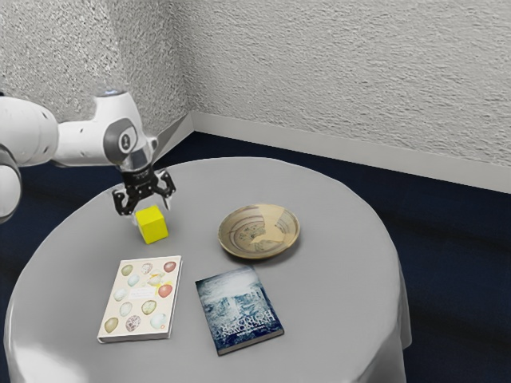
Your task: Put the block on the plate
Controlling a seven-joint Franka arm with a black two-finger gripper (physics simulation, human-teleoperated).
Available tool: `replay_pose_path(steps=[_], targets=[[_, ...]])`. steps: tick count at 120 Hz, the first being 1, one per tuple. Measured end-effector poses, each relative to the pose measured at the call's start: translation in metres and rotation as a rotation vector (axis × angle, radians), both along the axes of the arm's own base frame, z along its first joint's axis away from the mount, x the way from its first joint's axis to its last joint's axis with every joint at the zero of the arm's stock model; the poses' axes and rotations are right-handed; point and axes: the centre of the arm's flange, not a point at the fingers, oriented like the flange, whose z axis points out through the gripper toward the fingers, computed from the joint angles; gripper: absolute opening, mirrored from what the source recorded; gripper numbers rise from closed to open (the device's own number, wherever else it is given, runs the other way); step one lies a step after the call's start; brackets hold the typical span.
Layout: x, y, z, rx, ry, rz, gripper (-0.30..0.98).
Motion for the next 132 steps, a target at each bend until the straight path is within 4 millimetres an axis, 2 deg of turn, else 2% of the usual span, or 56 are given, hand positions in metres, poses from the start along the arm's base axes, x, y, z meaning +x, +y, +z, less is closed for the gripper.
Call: replay_pose_path(steps=[51,68,86,112,132], targets=[[-0.003,-0.004,-0.027,-0.016,0.035,-0.009,0.69],[-0.004,-0.003,-0.029,-0.018,0.036,-0.007,0.69],[-0.005,0.007,-0.032,-0.024,0.024,-0.004,0.69],[-0.001,0.008,-0.043,-0.023,0.014,-0.045,0.69],[0.009,0.013,-0.039,-0.01,-0.018,-0.067,0.69]])
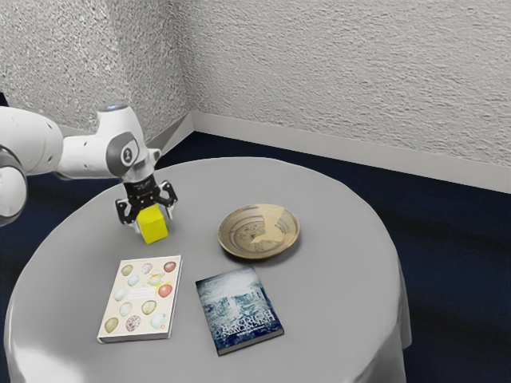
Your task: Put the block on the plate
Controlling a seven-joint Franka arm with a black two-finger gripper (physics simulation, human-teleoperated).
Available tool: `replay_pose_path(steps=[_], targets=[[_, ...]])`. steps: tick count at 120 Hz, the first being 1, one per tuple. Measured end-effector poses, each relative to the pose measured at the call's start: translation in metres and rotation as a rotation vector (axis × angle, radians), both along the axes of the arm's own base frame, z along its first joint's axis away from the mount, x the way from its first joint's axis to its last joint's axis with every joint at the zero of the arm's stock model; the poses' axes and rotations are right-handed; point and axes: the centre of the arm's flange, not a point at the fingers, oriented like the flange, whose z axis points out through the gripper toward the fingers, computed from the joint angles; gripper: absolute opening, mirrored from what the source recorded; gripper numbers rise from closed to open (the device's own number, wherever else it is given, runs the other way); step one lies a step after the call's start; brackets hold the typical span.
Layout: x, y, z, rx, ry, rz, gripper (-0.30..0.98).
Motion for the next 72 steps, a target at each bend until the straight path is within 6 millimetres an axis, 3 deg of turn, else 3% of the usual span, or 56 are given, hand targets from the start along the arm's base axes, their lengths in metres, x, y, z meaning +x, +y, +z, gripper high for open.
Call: replay_pose_path(steps=[72], targets=[[-0.0001,0.0041,-0.0072,-0.003,-0.006,-0.037,0.64]])
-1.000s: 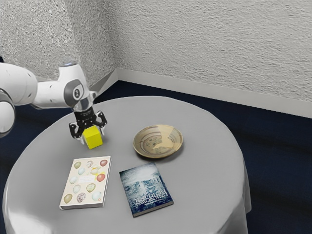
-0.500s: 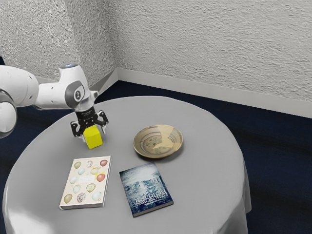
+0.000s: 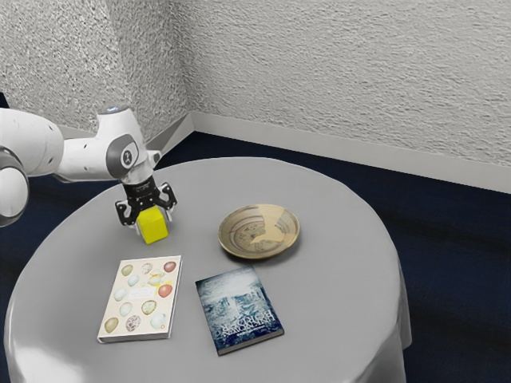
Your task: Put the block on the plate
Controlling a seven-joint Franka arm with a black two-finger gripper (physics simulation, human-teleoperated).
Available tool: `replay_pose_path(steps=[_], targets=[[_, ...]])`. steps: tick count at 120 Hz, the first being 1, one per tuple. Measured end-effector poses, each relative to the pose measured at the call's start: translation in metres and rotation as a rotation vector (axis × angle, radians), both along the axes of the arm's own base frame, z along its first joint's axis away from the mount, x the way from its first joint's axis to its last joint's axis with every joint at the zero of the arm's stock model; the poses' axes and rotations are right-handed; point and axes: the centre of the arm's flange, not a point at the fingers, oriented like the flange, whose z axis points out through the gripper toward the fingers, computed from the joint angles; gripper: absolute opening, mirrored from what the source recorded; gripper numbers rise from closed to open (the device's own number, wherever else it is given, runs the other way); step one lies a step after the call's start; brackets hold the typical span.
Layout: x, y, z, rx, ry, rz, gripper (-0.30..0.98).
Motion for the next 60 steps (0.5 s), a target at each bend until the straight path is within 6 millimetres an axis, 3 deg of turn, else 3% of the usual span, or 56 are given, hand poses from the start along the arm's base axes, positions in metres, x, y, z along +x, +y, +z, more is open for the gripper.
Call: replay_pose_path(steps=[60], targets=[[-0.0011,-0.0006,-0.0003,-0.007,0.007,-0.005,0.4]])
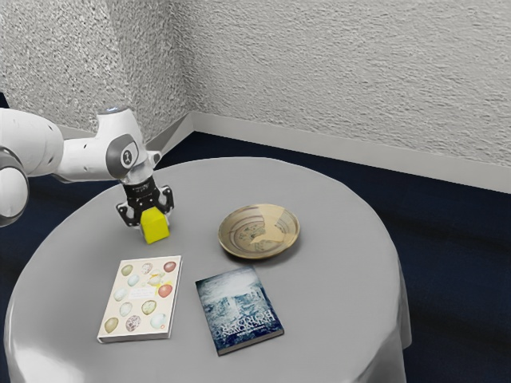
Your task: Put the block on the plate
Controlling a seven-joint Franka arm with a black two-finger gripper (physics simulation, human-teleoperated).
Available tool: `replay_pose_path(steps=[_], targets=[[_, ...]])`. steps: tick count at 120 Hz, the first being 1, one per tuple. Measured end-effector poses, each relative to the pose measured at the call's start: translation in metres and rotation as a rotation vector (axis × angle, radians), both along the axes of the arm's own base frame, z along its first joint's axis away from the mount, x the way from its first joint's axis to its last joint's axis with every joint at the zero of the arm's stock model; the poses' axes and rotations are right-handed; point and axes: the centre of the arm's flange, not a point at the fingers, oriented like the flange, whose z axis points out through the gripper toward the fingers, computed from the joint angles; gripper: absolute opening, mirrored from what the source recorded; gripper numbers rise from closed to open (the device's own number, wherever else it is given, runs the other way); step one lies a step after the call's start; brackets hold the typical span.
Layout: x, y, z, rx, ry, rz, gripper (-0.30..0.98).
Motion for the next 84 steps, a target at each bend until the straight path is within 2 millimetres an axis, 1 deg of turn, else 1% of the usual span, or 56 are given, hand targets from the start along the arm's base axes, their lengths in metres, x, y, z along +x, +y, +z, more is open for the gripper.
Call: replay_pose_path(steps=[23,50,62,84], targets=[[0.0,0.0,0.001,0.001,0.0,-0.001,0.4],[0.001,-0.003,0.011,0.005,-0.005,-0.008,0.39],[0.002,-0.006,0.028,0.011,-0.014,-0.015,0.38],[0.004,-0.011,0.07,0.025,-0.034,-0.029,0.38]])
